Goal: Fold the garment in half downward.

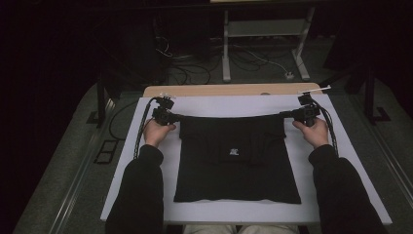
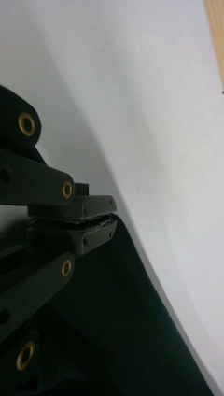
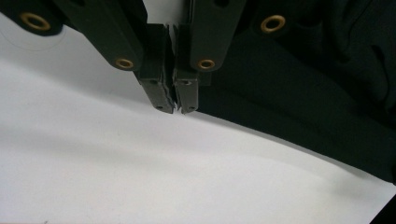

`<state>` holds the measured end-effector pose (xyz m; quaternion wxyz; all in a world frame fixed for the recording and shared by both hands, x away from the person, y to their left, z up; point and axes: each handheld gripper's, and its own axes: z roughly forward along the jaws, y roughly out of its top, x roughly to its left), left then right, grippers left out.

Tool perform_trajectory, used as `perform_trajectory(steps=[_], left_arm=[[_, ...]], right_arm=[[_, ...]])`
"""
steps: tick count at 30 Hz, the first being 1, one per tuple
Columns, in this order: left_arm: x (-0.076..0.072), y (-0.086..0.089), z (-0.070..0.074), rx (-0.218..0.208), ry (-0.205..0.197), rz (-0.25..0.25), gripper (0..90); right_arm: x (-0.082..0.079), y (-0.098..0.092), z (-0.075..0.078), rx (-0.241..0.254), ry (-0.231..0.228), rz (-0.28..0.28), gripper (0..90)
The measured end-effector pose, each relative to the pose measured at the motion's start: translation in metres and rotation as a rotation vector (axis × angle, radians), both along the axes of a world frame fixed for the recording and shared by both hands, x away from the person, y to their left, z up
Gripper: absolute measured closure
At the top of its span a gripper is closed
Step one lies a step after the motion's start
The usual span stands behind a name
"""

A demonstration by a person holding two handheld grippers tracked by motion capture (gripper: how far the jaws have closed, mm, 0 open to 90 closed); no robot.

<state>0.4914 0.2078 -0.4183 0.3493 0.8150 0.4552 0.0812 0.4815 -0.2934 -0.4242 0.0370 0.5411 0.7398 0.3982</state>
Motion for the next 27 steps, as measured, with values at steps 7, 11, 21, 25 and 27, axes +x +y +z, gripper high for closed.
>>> perform_trajectory(steps=[7,11,21,25,27], left_arm=[[0.003,0.0,-0.008,0.0,0.037,0.001,84.7],[0.004,0.002,-0.009,-0.028,0.076,0.049,83.1],[-0.006,-0.001,0.006,-0.076,0.048,0.045,48.3],[-0.009,-0.001,0.015,-0.108,0.022,0.027,37.0],[-0.011,-0.001,0.018,-0.126,0.021,0.01,31.8]], right_arm=[[0.003,0.002,-0.006,0.01,0.021,-0.014,83.6],[0.003,0.001,-0.008,0.015,0.031,-0.016,79.9],[-0.004,0.006,-0.003,0.071,0.01,-0.003,51.1],[-0.009,0.009,0.007,0.068,-0.026,0.012,39.7],[-0.011,0.01,0.011,0.075,-0.042,0.03,35.1]])
